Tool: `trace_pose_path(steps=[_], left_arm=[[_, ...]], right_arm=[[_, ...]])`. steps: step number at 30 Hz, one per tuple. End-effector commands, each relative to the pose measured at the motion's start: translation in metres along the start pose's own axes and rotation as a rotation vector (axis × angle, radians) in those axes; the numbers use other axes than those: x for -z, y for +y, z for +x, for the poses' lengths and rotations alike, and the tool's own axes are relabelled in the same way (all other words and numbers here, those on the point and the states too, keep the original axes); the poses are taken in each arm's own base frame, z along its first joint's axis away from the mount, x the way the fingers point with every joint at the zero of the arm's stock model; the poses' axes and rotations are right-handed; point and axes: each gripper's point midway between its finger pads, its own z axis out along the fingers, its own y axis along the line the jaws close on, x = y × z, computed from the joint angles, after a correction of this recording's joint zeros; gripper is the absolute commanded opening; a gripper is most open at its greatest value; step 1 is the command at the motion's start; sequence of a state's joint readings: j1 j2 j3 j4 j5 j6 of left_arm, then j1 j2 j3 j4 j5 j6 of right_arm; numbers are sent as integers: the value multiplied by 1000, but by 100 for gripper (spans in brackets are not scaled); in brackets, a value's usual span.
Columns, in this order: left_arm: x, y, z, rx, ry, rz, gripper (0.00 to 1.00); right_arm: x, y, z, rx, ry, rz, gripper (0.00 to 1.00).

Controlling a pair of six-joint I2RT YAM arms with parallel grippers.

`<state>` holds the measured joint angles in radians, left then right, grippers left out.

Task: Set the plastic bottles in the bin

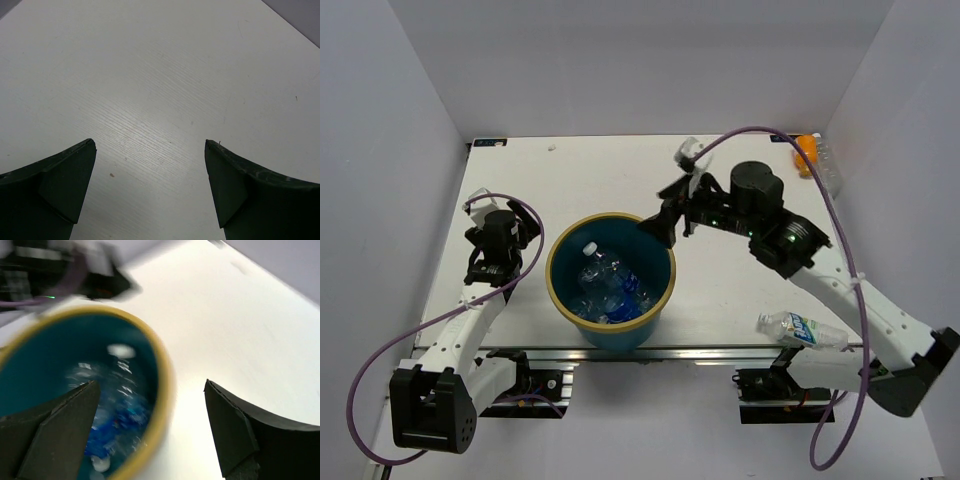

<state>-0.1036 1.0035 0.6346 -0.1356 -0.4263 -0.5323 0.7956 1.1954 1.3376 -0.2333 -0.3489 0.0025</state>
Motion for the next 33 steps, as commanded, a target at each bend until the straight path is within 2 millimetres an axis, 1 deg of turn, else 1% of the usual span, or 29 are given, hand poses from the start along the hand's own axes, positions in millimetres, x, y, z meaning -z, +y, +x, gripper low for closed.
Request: trace_pose_path(steps=[1,2,3,4,5,6,7,8,9,10,11,12,13,14,15,17,18,19,21,22,23,24,25,26,28,29,31,32,33], left_arm=[[4,-4,-9,23,-18,19,98],[4,-6,-9,24,-18,30,98],[4,-8,-11,25,-20,38,98],[4,-10,-12,25,-21,46,98],[4,-10,-12,24,-18,44,98],[3,-10,-12,24,-20,45,98],[3,-12,-14,29,-27,49,98],[2,-13,-14,32,-27,55,98],[2,-15,-16,34,-30,60,98],[1,-18,-19,40,-41,70,98],[1,-23,-22,45,-44,86,98],[0,-25,-23,48,-48,97,98],[0,-30,-28,56,-62,115,98],[0,-34,-29,58,-65,134,98],[-1,-36,-29,60,-65,143,98],[-3,-42,-36,69,-89,162,98],[-6,-45,-37,66,-86,164,98],[-8,-45,-37,60,-85,161,98],[-12,-45,-41,55,-90,139,98],[-16,-44,-37,51,-80,128,98],[-18,-44,-36,50,-80,126,98],[-20,-44,-34,49,-76,124,98],[-24,-43,-31,43,-69,114,98],[-26,-42,-31,44,-65,105,98],[-30,-43,-31,47,-63,99,98],[-33,-44,-28,43,-54,95,98],[-36,-45,-28,39,-51,93,98],[-39,-44,-28,35,-49,84,98],[-40,-44,-28,37,-52,78,98]], right_arm=[[57,-83,66,-237,160,611,89],[88,-116,78,-266,174,840,89],[107,-129,89,-303,194,956,89],[138,-140,111,-360,265,1120,89],[165,-156,123,-399,303,1241,89],[184,-160,134,-422,347,1330,89],[200,-168,151,-395,445,1424,89],[222,-166,170,-371,605,1463,89],[228,-165,181,-325,720,1452,89],[231,-165,198,-269,878,1421,89],[239,-161,206,-206,1016,1369,89],[238,-161,213,-181,1075,1332,90],[232,-161,223,-169,1122,1268,89],[215,-151,235,-189,1156,1094,89],[207,-147,245,-201,1165,1027,89],[202,-140,257,-217,1179,965,89],[209,-132,275,-188,1241,905,89],[211,-122,284,-193,1266,846,89],[234,-104,305,-198,1408,788,89],[250,-93,321,-205,1505,771,89],[253,-88,327,-218,1530,750,89],[251,-85,331,-229,1532,721,89],[243,-83,332,-242,1512,671,89],[239,-83,332,-241,1494,661,89],[236,-81,333,-234,1476,631,89],[235,-79,335,-227,1477,619,89],[238,-71,341,-231,1508,581,89],[242,-66,347,-231,1533,567,89],[243,-64,350,-227,1535,558,89]])
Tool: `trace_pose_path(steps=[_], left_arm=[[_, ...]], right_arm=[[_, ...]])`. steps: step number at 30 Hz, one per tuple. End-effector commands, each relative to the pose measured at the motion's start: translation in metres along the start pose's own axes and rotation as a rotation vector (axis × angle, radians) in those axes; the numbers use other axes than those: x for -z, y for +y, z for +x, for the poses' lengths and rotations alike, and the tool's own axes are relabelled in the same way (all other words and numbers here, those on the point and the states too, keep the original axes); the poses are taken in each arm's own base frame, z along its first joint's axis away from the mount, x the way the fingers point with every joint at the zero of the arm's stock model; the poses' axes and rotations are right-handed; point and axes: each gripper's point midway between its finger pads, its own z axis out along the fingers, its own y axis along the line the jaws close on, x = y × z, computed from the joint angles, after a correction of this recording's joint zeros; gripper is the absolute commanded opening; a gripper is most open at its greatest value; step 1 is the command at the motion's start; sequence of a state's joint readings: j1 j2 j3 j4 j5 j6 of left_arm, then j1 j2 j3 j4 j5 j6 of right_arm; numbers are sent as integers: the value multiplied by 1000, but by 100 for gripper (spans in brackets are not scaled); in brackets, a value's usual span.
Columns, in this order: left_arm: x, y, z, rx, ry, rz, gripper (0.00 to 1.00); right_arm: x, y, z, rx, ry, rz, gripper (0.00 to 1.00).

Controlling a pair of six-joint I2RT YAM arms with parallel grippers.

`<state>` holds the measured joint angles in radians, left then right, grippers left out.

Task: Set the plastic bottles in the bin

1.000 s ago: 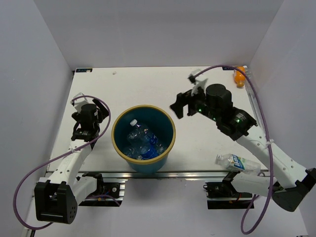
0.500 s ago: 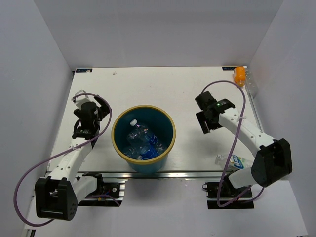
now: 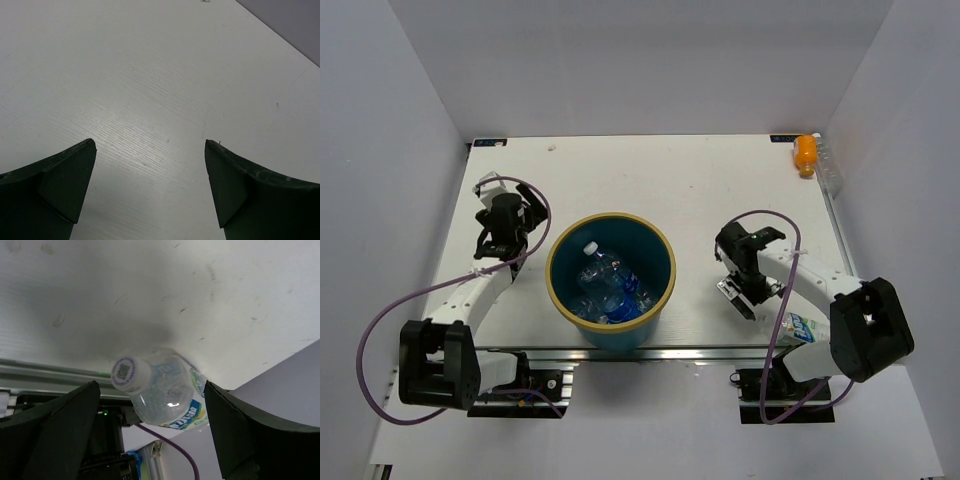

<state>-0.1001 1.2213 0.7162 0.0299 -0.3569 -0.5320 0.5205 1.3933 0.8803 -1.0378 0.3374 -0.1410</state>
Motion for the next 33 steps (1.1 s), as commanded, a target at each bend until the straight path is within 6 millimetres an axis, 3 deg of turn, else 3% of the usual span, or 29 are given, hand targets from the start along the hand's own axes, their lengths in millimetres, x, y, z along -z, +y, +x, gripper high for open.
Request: trace_pose_path(steps=[1,14,19,22,24,26,28,29,33], left_arm=[[-2,-8,-26,19,-63,3,98],[-9,24,-29,26,-81,-142,98],[-4,28,-33,33,-102,-150,98],[-4,28,-32,35,-102,-145,98],[-4,29,-31,33,-99,-148,98],[-4,29,-32,32,-100,-151,98],[-4,29,-32,34,-101,-149,98],[-4,28,-31,33,-98,-147,98],[-4,28,-31,33,-98,-147,98]], right_arm=[[-5,14,12,70,13,-62,89],[-33,5,39,170,146,16,89],[-39,-5,36,206,181,65,81],[-35,-11,27,202,146,97,74],[-34,-14,22,200,124,109,62],[-33,-21,18,190,115,152,42],[-31,-22,18,191,130,155,38],[-30,-24,14,182,128,164,29],[-19,-38,0,163,105,228,12]])
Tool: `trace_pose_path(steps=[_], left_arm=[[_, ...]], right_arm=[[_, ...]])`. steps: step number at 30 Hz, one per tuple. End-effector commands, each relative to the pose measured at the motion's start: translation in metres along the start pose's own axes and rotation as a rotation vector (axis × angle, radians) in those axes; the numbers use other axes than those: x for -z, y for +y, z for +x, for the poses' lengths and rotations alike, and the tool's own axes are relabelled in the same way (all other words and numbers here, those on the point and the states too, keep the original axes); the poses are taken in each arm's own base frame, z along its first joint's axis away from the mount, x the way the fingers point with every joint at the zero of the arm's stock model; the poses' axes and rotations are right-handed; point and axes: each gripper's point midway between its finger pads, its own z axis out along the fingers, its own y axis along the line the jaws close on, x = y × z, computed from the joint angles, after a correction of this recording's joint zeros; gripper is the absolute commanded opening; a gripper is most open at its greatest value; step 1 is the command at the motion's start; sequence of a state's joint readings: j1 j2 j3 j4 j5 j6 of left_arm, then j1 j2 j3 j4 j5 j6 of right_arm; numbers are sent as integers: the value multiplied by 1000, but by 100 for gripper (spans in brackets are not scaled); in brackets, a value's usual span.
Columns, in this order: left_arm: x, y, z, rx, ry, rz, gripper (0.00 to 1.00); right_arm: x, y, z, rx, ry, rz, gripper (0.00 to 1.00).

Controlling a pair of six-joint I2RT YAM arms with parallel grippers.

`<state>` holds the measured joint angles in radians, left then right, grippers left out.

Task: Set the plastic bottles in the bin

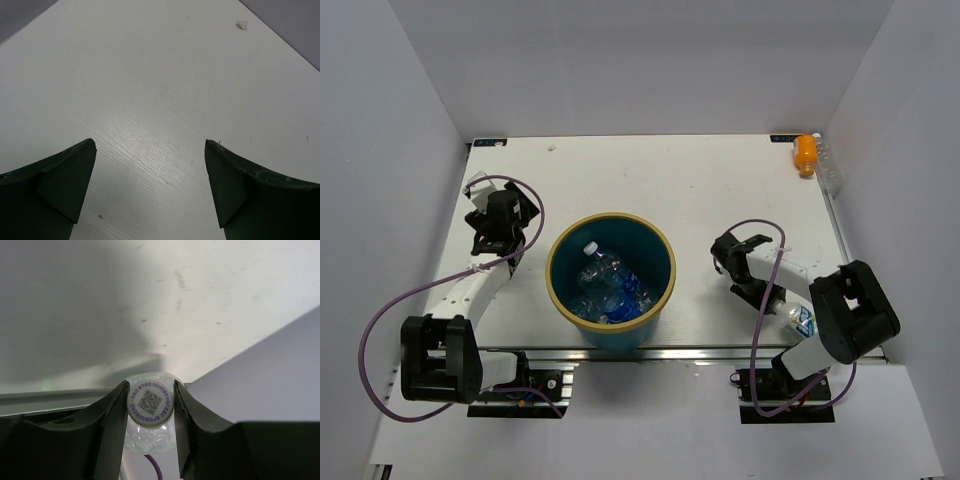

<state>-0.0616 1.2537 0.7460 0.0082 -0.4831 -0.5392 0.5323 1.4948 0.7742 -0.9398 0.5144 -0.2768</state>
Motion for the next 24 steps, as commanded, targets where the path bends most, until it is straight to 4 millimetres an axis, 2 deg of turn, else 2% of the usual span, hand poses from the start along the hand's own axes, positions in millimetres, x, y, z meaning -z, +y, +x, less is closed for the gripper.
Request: trace_pose_path(steps=[1,2,3,5,6,7,9,10,13,14,15,16,17,18,20,21,22,23,24], left_arm=[[4,-2,-15,24,-40,4,98],[5,-2,-15,26,-39,6,98],[5,-3,-16,26,-40,13,98],[5,-3,-15,25,-38,14,98],[5,-3,-15,24,-38,12,98],[5,-2,-15,23,-39,9,98],[5,-2,-15,21,-38,7,98],[4,-3,-15,22,-36,11,98],[3,-5,-13,22,-28,19,98],[2,-5,-12,19,-24,16,98],[1,-4,-10,17,-17,12,98],[1,-5,-12,18,-19,13,98],[1,-7,-12,17,-17,19,98],[2,-4,-5,2,12,11,98],[3,-7,-5,2,23,24,98],[5,-7,-6,1,24,27,98],[6,-7,-6,2,25,26,98],[7,-5,-5,2,28,23,98],[10,-5,-8,10,23,26,98]], right_arm=[[18,-30,-14,-41,-26,120,9],[23,-39,-18,-61,-43,156,3],[37,-54,-31,-97,-100,197,0],[59,-82,-55,-181,-215,297,0],[85,-101,-70,-254,-318,337,0],[101,-113,-85,-308,-407,356,0],[138,-130,-100,-386,-566,358,0],[169,-147,-113,-452,-691,377,0],[246,-169,-124,-545,-1003,350,0],[290,-182,-119,-603,-1185,357,0],[323,-177,-123,-571,-1348,298,0],[342,-172,-124,-554,-1464,269,0],[400,-176,-100,-571,-1724,277,0],[433,-156,-95,-464,-1905,194,0],[474,-131,-75,-352,-2115,87,0],[492,-104,-72,-190,-2178,-37,0],[502,-91,-69,-112,-2196,-113,0],[507,-77,-75,-31,-2194,-209,0],[526,-53,-63,98,-2227,-372,0]])
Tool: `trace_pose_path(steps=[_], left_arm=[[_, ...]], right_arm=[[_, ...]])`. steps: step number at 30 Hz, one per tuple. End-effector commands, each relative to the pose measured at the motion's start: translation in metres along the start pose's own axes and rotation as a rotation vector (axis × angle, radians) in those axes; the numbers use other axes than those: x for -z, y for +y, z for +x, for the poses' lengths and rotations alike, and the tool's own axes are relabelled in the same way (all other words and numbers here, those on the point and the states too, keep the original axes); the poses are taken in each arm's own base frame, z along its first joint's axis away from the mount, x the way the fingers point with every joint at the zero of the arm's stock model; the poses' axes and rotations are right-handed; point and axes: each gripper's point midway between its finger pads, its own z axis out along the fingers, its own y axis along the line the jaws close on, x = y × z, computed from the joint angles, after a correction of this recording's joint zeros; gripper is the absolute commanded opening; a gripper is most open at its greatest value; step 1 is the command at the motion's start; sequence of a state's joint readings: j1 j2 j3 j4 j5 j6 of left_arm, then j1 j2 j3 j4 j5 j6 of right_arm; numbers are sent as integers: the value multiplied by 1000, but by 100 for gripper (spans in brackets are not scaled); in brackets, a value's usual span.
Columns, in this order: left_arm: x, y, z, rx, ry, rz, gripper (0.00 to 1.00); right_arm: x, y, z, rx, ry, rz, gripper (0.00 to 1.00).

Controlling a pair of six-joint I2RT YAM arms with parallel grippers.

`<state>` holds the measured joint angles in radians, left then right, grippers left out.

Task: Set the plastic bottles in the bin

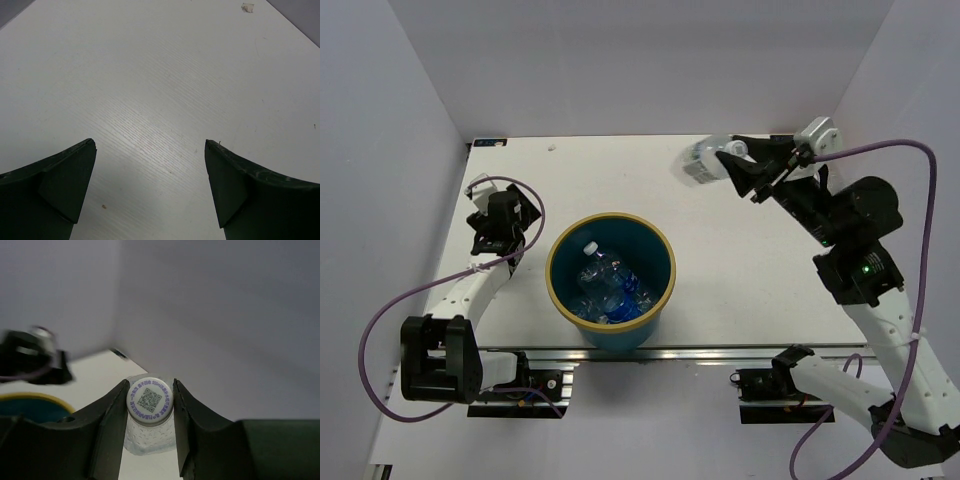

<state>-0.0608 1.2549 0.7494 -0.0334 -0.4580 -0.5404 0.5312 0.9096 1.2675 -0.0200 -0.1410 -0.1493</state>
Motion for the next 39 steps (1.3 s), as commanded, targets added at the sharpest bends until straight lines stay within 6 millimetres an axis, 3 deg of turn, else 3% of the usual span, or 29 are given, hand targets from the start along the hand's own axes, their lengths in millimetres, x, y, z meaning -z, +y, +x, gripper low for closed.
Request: trace_pose_path(steps=[1,2,3,6,8,12,14,15,16,17,18,20,22,23,25,26,28,29,31,32,33,34,35,36,37,38,39], left_arm=[[10,-7,-18,29,-23,28,98],[12,-9,-16,33,-16,44,98],[15,-12,-18,40,-16,64,98],[20,-16,-13,37,10,100,98],[23,-12,-15,40,5,89,98],[29,-7,-19,39,-15,77,98],[30,-7,-20,41,-17,81,98],[30,-7,-20,35,-16,78,98],[30,-7,-20,33,-15,77,98],[30,-6,-20,31,-12,74,98],[30,-6,-19,30,-10,72,98],[30,-6,-20,30,-11,68,98],[30,-5,-19,25,-9,65,98],[30,-5,-20,27,-12,66,98],[29,-5,-20,22,-10,64,98],[29,-5,-22,21,-12,60,98],[28,-5,-21,16,-10,58,98],[28,-4,-21,16,-11,55,98],[27,-4,-21,16,-16,51,98],[25,-2,-20,12,-16,42,98],[25,-2,-21,12,-18,42,98],[23,-2,-20,8,-15,33,98],[22,-1,-20,9,-14,27,98],[21,-1,-21,10,-19,21,98],[20,-1,-23,13,-26,20,98],[18,-1,-22,12,-26,14,98],[16,-1,-22,11,-29,14,98]], right_arm=[[-3,89,-43,-161,-138,-542,0],[-4,100,-42,-208,-132,-622,0],[11,121,-57,-251,-171,-784,0],[22,145,-56,-322,-155,-990,0],[15,152,-44,-350,-114,-1004,0],[15,187,-5,-361,-34,-1071,0],[19,197,8,-354,1,-1111,35],[23,201,9,-343,3,-1135,73],[21,199,8,-306,-14,-1121,89],[18,197,14,-307,15,-1086,89],[0,185,19,-299,36,-952,89],[-16,168,17,-250,42,-818,89],[-34,143,37,-229,139,-635,89],[-40,130,30,-199,135,-581,89],[-53,92,44,-181,190,-406,89],[-59,57,51,-176,207,-266,89],[-64,18,63,-171,225,-139,89],[-63,-26,74,-162,251,29,89],[-63,-71,95,-139,285,191,89],[-53,-112,108,-127,320,345,89],[-53,-131,108,-138,327,402,89],[-51,-149,138,-170,403,447,89],[-40,-178,150,-199,428,518,89],[-37,-195,162,-212,449,562,89],[-37,-215,187,-236,482,616,89],[-24,-242,201,-236,506,691,89],[-20,-257,216,-247,530,727,89]])
